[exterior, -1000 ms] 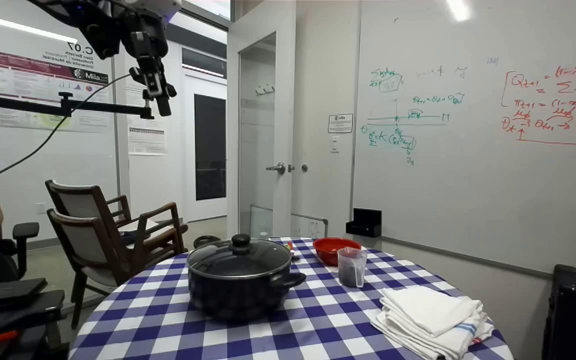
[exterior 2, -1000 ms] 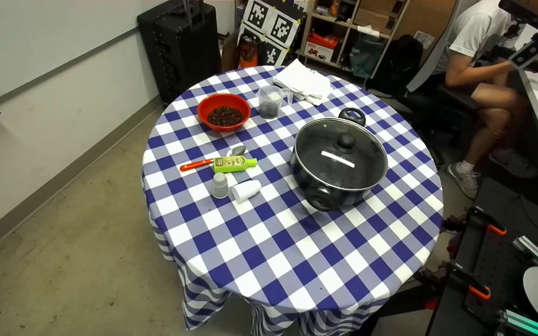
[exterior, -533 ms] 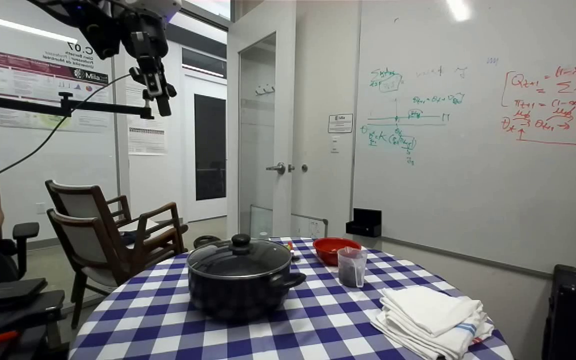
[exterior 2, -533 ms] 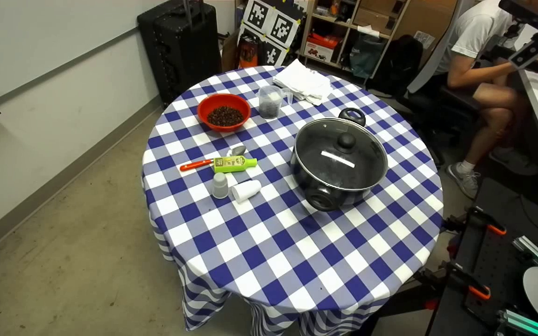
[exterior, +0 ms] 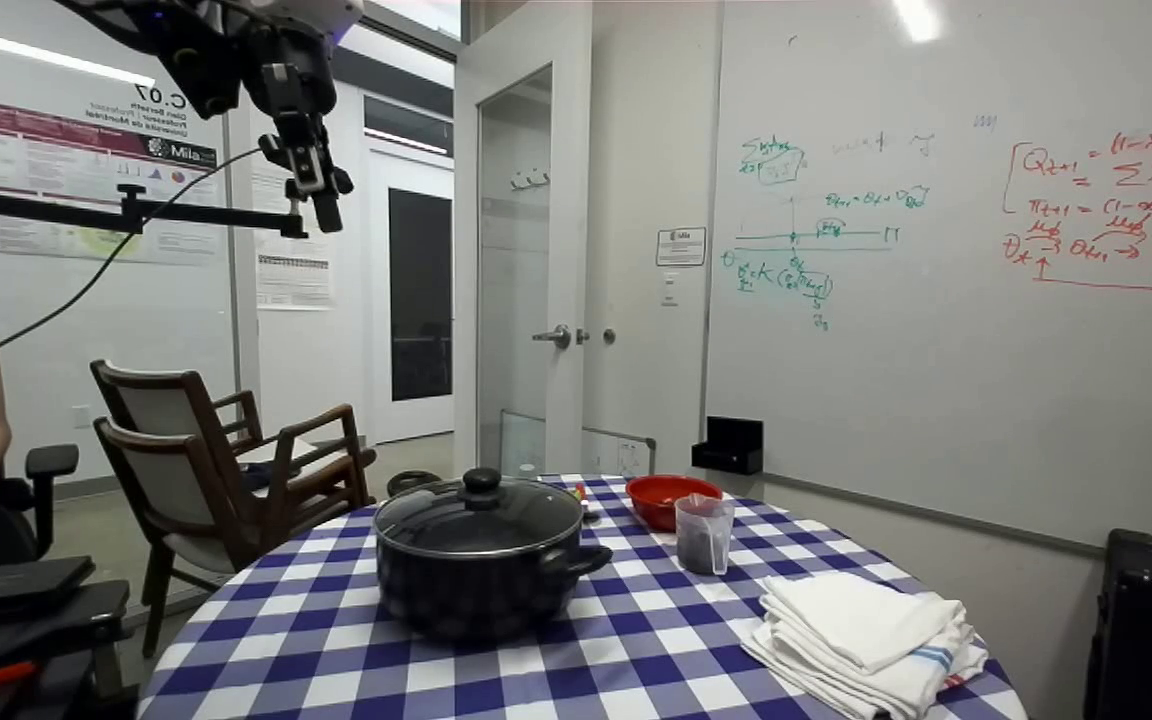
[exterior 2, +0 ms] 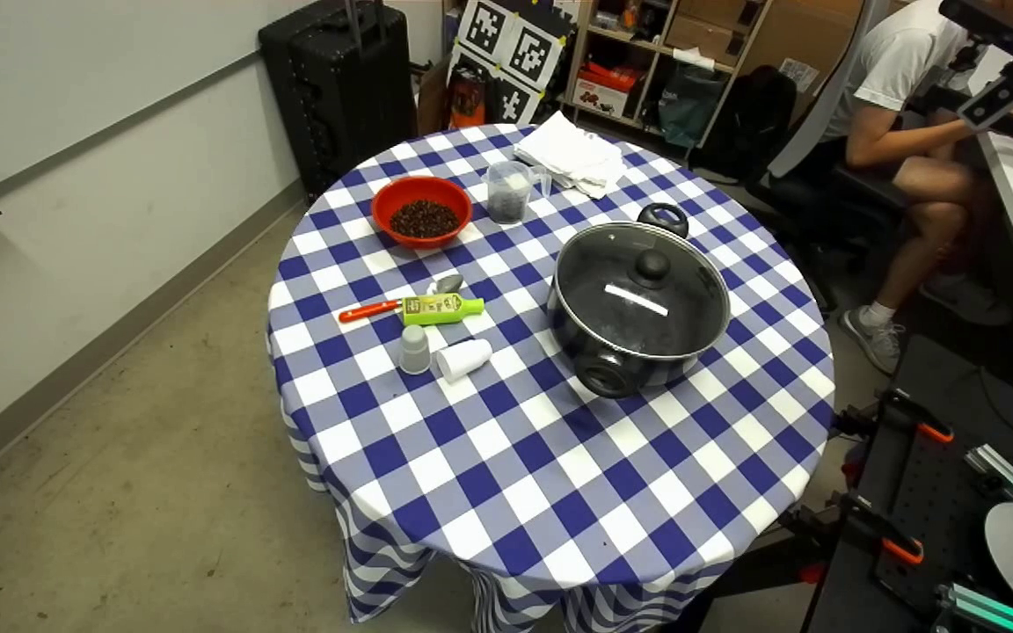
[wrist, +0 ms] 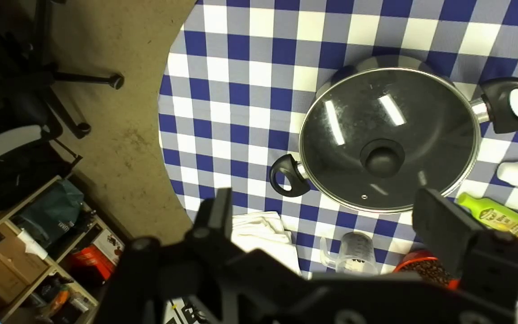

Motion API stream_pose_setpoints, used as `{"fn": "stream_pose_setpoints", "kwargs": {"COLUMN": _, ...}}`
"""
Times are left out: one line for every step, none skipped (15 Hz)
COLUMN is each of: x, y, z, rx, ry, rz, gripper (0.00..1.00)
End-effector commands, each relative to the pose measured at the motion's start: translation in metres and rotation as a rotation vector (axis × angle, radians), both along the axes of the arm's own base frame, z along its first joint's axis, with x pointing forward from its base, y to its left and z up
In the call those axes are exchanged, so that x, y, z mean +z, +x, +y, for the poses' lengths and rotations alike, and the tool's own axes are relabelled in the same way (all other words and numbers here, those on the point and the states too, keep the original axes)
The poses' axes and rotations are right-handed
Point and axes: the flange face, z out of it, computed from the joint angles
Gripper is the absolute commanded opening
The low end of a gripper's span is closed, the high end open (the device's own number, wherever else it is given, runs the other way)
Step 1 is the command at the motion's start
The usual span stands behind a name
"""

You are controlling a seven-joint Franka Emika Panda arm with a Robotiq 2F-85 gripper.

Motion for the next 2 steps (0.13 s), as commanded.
{"fn": "stream_pose_setpoints", "kwargs": {"x": 0.0003, "y": 0.0002, "z": 0.0002, "rx": 0.0, "ry": 0.0, "rz": 0.001, "gripper": 1.0}}
{"fn": "stream_pose_setpoints", "kwargs": {"x": 0.0003, "y": 0.0002, "z": 0.0002, "rx": 0.0, "ry": 0.0, "rz": 0.001, "gripper": 1.0}}
